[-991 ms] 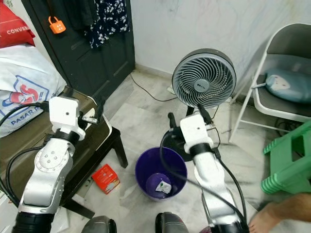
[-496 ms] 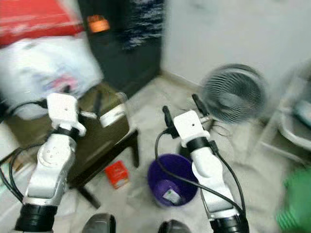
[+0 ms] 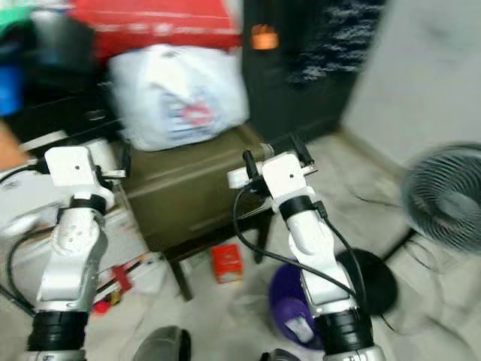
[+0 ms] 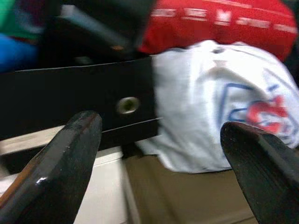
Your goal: Clean up the room
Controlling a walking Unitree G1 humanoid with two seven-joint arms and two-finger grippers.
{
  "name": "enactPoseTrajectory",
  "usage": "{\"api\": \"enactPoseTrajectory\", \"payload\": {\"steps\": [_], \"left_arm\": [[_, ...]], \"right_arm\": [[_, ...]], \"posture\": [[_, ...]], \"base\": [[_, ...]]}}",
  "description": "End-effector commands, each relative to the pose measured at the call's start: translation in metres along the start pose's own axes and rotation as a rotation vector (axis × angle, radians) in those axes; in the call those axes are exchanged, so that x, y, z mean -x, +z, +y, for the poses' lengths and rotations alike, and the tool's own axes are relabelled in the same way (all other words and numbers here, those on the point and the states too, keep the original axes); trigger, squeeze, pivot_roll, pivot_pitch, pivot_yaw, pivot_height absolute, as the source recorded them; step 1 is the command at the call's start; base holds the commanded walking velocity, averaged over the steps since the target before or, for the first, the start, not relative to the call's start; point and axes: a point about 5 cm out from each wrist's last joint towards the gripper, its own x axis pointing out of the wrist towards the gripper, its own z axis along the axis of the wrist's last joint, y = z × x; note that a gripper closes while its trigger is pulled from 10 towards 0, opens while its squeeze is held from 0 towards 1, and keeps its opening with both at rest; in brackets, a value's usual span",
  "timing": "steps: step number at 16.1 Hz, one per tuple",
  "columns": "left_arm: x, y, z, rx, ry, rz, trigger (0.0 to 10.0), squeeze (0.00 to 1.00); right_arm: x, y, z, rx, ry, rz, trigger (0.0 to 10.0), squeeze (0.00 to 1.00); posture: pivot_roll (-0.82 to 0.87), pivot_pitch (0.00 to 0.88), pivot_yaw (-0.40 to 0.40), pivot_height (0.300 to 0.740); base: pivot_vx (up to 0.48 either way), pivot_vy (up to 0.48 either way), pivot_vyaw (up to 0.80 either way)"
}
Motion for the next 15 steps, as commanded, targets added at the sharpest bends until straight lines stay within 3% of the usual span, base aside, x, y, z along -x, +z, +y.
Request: {"api": "enactPoseTrajectory", "payload": {"steps": [1,5,7,8,10,15], "left_arm": [[0.001,-0.003,-0.001,-0.007,-0.013,0.017,10.0,0.00],[0.009,-0.006,-0.002,-0.002,-0.004,0.042,10.0,0.00],[0.014,-0.005,-0.001,0.012,-0.049,0.038,10.0,0.00],[0.016,-0.008,0.001,-0.056,-0.033,0.036,10.0,0.00],[0.022,-0.009,-0.005,-0.050,-0.059,0.046,10.0,0.00],[0.026,-0.009,0.000,-0.039,-0.035,0.065,10.0,0.00]], "right_arm": [[-0.005,0.003,-0.001,-0.029,0.002,-0.012,10.0,0.00],[-0.003,-0.002,0.003,-0.085,0.010,0.013,10.0,0.00],[-0.004,0.002,-0.003,-0.124,-0.035,0.016,10.0,0.00],[-0.004,0.001,-0.003,-0.130,-0.041,0.028,10.0,0.00],[0.003,-0.004,0.003,-0.190,-0.016,0.064,10.0,0.00],[0.006,0.001,0.008,-0.207,-0.017,0.059,10.0,0.00]], "posture": [[0.00,0.000,-0.011,0.740],[0.00,0.000,-0.007,0.740],[-0.02,0.000,0.000,0.740],[-0.02,0.000,-0.003,0.740],[-0.01,0.000,-0.007,0.740],[0.00,0.000,-0.010,0.740]], "base": [[0.000,0.000,0.80],[0.000,0.000,0.80],[0.000,0.000,0.80],[0.000,0.000,0.80],[0.000,0.000,0.80],[0.000,0.000,0.78]]}}
